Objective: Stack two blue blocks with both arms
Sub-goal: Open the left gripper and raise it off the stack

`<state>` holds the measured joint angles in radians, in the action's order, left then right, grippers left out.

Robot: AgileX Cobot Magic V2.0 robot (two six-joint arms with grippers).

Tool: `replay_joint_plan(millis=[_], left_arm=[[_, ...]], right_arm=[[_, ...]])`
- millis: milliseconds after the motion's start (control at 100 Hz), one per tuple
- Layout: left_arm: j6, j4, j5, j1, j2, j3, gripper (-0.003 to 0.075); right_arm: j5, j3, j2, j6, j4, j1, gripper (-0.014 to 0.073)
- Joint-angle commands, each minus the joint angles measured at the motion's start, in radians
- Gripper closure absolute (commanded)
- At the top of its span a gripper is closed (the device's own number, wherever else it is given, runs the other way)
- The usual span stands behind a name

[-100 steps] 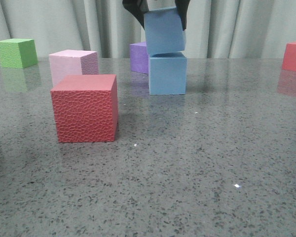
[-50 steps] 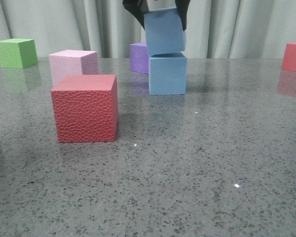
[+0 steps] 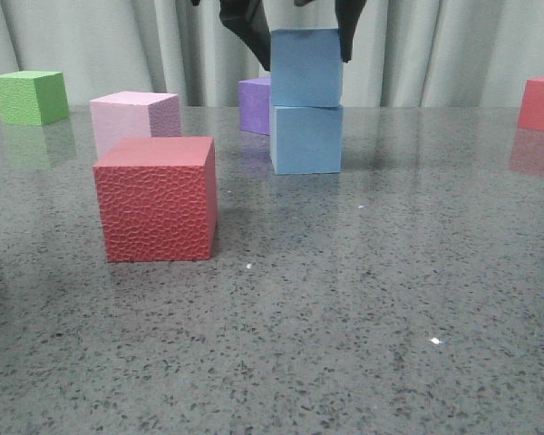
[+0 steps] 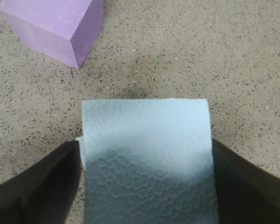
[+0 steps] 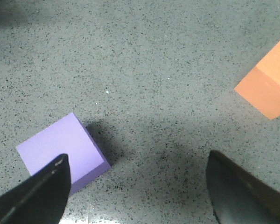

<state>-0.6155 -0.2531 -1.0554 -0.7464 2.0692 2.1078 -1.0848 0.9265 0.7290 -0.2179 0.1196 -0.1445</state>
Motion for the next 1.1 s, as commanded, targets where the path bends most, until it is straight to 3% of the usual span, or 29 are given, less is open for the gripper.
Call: replay_joint_plan(millis=[0,180,840,1090], left_arm=[[-0.009,-0.005,0.052,-0.009,-0.057,0.032,0.0143],[-0.009,-0.005,0.05,-0.009,-0.057,0.036,0.0067],[0.136,-0.035,-0.151,-0.007,-0.057,0.263,0.0066],[0.231,-0.026,-0.19,0.064,-0.072,0.316,0.0066]], right_arm=[[0.047,0.02,-0.003,0.009,0.014,0.006,0.0001],[0.047,0.02,-0.003,0.009,0.014,0.006,0.0001],[0.04,0.02,-0.003,0.009,0.015,0.006,0.0001],[0.042,0.02,-0.003,0.009,0.015,0.006,0.0001]])
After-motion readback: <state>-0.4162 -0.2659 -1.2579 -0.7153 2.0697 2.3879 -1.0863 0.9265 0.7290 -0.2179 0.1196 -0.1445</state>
